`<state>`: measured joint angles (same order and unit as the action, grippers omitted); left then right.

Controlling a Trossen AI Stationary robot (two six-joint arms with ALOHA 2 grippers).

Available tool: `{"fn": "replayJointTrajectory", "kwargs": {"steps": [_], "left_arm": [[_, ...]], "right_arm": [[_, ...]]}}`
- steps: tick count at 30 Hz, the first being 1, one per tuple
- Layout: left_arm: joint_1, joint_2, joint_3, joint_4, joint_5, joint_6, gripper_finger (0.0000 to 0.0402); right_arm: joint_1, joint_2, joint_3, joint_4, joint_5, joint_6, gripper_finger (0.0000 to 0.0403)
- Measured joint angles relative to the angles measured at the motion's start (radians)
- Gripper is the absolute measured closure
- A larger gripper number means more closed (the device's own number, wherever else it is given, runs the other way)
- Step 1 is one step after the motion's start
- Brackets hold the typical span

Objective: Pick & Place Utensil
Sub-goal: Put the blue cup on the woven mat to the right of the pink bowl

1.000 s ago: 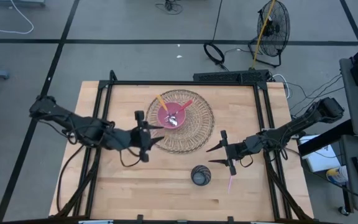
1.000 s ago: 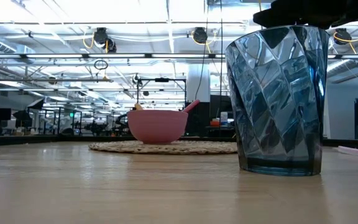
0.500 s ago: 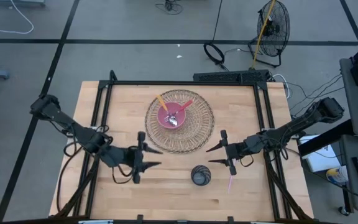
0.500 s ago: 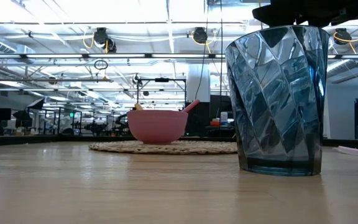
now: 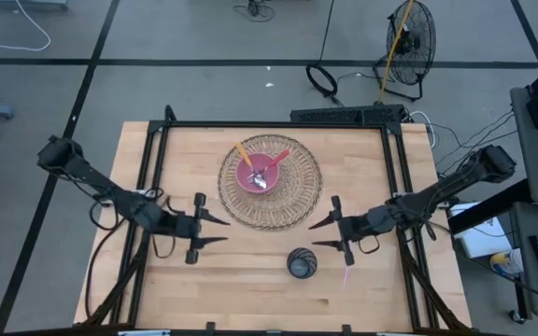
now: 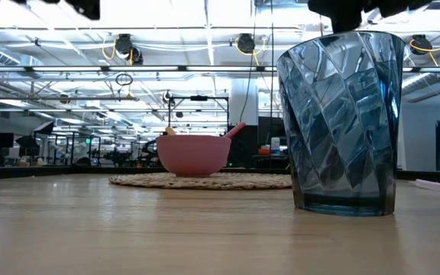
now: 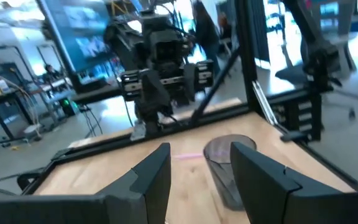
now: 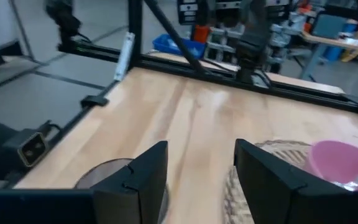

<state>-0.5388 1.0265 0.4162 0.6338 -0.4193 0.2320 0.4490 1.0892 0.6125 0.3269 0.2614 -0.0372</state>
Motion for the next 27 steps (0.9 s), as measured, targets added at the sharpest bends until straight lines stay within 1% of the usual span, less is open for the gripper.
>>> {"fn": "replayJointTrajectory", "kwargs": {"steps": [3, 6, 9, 14, 18, 23, 27], "left_arm": [[0.016, -0.028, -0.078, 0.103, -0.004, 0.001, 0.0231], [0.029, -0.034, -0.121, 0.148, -0.029, -0.01, 0.0231], [0.039, -0.032, -0.142, 0.147, -0.034, -0.037, 0.0231], [0.042, -0.029, -0.153, 0.142, -0.034, -0.058, 0.0231], [0.042, -0.029, -0.154, 0.115, -0.034, -0.061, 0.0231], [0.042, -0.024, -0.154, 0.043, -0.034, -0.115, 0.0231], [0.04, 0.002, -0.154, 0.035, -0.026, -0.133, 0.0231]], "right_arm": [[0.001, 0.016, 0.049, -0.068, 0.035, 0.008, 0.0227], [0.001, 0.04, 0.08, -0.094, 0.051, 0.015, 0.0227], [-0.002, 0.08, 0.116, -0.121, 0.052, 0.033, 0.0227], [-0.012, 0.187, 0.215, -0.232, 0.052, 0.089, 0.0227], [-0.008, 0.266, 0.336, -0.388, 0.047, 0.147, 0.0227], [-0.009, 0.33, 0.473, -0.605, 0.014, 0.259, 0.0227], [-0.006, 0.395, 0.547, -0.71, -0.023, 0.31, 0.0227]]}}
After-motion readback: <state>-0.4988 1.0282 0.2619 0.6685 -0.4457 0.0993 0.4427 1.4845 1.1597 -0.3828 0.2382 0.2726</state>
